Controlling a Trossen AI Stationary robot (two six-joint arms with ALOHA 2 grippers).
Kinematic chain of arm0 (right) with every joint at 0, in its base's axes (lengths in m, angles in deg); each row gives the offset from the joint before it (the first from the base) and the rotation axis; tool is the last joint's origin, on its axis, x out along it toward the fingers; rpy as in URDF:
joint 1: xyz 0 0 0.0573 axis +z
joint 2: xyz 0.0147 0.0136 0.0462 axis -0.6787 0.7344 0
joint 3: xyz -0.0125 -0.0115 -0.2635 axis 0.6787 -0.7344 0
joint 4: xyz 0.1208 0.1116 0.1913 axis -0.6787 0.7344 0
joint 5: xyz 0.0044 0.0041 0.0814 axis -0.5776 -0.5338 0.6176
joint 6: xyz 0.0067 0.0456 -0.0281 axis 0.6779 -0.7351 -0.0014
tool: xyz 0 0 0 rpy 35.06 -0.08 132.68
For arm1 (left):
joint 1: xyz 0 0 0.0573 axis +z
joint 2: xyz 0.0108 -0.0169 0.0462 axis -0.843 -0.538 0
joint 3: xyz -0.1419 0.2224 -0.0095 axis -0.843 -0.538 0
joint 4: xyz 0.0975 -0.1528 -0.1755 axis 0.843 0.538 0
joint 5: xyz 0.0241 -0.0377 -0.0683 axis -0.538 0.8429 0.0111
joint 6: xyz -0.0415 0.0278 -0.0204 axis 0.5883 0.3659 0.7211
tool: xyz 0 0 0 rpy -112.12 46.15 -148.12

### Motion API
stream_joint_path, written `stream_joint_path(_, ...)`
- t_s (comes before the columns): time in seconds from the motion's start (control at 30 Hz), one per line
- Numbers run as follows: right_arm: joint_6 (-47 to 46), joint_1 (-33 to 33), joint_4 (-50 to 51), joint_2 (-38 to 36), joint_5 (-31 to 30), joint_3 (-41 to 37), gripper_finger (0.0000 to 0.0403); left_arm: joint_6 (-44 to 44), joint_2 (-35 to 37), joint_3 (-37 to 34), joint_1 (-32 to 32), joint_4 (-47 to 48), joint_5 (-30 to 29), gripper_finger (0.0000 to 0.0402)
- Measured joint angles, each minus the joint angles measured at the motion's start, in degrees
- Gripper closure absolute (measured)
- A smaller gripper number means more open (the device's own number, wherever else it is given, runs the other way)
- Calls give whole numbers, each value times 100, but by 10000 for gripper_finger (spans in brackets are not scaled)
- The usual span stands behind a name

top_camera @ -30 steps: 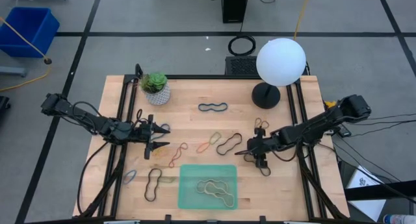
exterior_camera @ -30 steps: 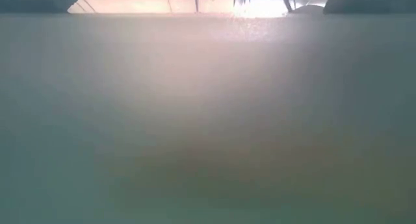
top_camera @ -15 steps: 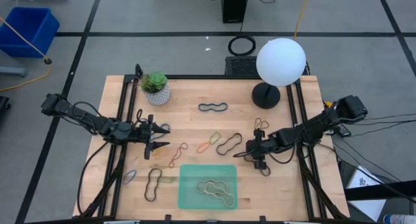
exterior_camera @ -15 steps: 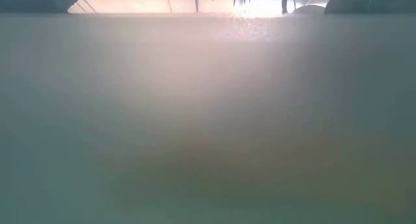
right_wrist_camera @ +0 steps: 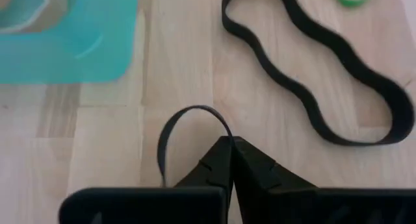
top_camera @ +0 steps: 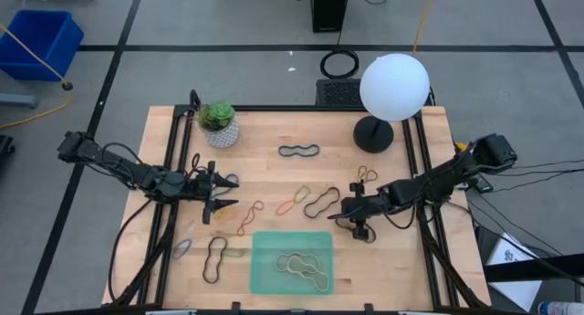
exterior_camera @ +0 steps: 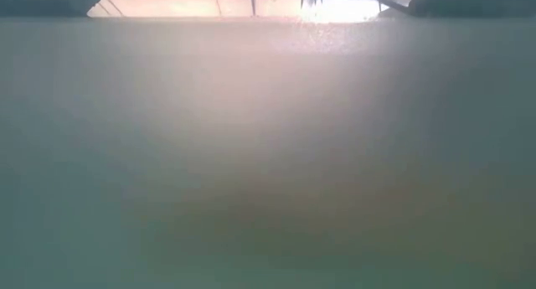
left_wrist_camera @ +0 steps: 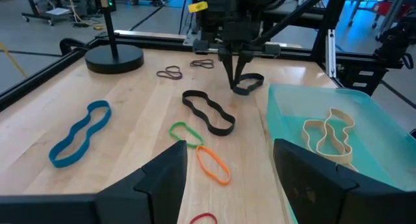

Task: Pick and place rubber bands into bin
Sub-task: Put the top right large black rubberband into the green bin

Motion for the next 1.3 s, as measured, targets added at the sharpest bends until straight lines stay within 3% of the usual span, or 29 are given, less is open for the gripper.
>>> stream_joint_path(0.13, 76, -2, 41, -365, -62, 70, 401, 2, 0, 0, 0, 0, 0, 165)
stream_joint_path(0.43, 510, 0, -123, -1704, -835, 415, 402, 11, -2, 2, -2, -7, 2, 165)
stream_joint_path(0.6, 1132, 71, -83, -1841, -1061, 905, 402, 9, -2, 2, 0, -9, 2, 165)
stream_joint_path(0.9, 2116, 422, 166, -1017, -1057, 2460, 402, 20, -2, 2, -2, -7, 2, 165)
stream_joint_path(1.3, 1968, 1126, 292, 843, -1048, 3710, 403, 35, -2, 2, -2, -1, 2, 165)
